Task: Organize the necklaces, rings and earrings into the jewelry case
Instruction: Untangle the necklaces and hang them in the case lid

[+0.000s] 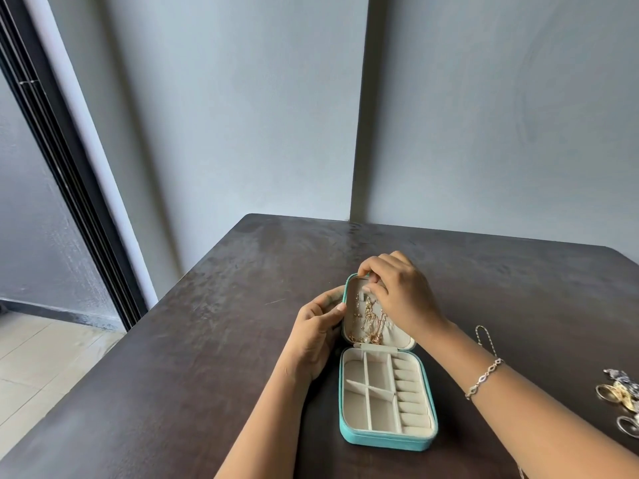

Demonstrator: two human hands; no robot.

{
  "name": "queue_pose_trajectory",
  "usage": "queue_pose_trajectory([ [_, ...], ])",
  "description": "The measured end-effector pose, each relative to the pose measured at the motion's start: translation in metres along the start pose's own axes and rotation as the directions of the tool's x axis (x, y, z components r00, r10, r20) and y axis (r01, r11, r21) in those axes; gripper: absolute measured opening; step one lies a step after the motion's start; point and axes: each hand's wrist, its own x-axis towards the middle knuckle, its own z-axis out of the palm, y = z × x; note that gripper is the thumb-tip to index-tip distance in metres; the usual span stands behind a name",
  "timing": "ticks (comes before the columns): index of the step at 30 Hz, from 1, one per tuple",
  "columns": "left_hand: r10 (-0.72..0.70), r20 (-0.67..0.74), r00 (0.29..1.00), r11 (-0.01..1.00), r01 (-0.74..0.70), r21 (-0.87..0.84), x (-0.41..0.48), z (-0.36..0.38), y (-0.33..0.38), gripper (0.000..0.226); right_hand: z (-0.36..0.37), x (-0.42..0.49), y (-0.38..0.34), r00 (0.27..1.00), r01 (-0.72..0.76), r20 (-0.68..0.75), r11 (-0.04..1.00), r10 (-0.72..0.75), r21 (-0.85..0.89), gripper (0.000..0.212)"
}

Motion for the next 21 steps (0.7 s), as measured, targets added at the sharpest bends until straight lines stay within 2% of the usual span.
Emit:
queue_pose_trajectory([
  [8,0.016,-0.073,0.997,1.0,-0.015,0.013,0.001,0.002,0.0,0.03,-0.024,-0.014,0.006,0.997,-0.059,-0.03,0.983,0.066,0.174,0.009],
  [13,0.059,-0.115,0.992,0.998,-0.055,0.039,-0.003,0.01,0.005,0.028,-0.053,-0.042,0.012,0.991,-0.112,-0.049,0.967,0.126,0.228,0.013],
  [19,0.098,-0.236,0.967,0.987,-0.063,0.15,-0.012,0.018,0.01,0.029,-0.087,-0.086,0.016,0.963,-0.252,-0.022,0.922,0.27,0.293,0.015],
  [21,0.161,-0.267,0.95,0.967,-0.098,0.235,-0.016,0.022,0.017,0.025,-0.098,-0.097,0.018,0.957,-0.276,-0.005,0.915,0.291,0.295,0.016],
])
